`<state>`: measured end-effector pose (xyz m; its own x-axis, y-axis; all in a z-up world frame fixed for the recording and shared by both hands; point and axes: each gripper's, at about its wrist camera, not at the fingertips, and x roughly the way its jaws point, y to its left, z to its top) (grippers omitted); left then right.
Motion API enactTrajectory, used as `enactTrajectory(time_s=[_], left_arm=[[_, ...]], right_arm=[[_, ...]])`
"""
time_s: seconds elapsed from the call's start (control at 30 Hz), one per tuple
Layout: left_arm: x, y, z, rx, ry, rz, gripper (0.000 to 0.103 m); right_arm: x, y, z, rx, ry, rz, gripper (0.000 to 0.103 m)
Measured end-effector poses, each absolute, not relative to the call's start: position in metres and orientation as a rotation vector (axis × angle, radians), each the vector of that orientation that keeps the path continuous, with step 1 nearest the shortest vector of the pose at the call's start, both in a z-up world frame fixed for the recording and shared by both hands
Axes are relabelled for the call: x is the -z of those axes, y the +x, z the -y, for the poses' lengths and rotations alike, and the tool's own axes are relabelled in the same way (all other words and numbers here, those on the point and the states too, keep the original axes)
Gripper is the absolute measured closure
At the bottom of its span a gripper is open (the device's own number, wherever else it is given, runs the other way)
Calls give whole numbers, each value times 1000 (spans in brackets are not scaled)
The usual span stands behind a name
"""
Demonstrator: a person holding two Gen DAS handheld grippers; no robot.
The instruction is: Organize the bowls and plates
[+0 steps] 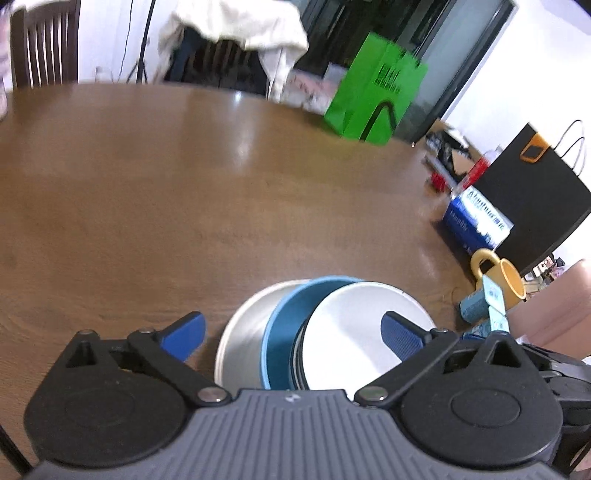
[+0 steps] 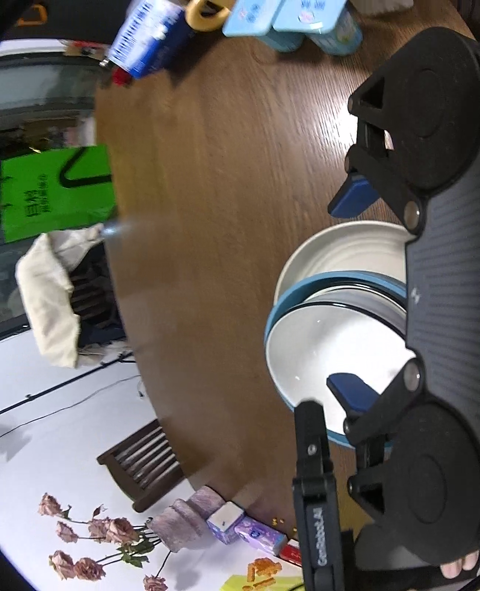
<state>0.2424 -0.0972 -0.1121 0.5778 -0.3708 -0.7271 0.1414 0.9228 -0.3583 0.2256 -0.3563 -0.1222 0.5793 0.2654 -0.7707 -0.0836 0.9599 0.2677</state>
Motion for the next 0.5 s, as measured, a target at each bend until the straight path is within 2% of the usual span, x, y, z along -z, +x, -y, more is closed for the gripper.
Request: enactTrajectory(time_s=[0.07,0.27,0.5], left_arm=[[103,234,95,294,-256,-862,0],[77,184,85,277,-193,-724,0],[63,87,57,198,-99,-595,0]], right_arm=[[114,215,355,-194,186,-885,0],[90,170,353,-135,141,-778,0],[69,86,329,-103,101,-613,0]])
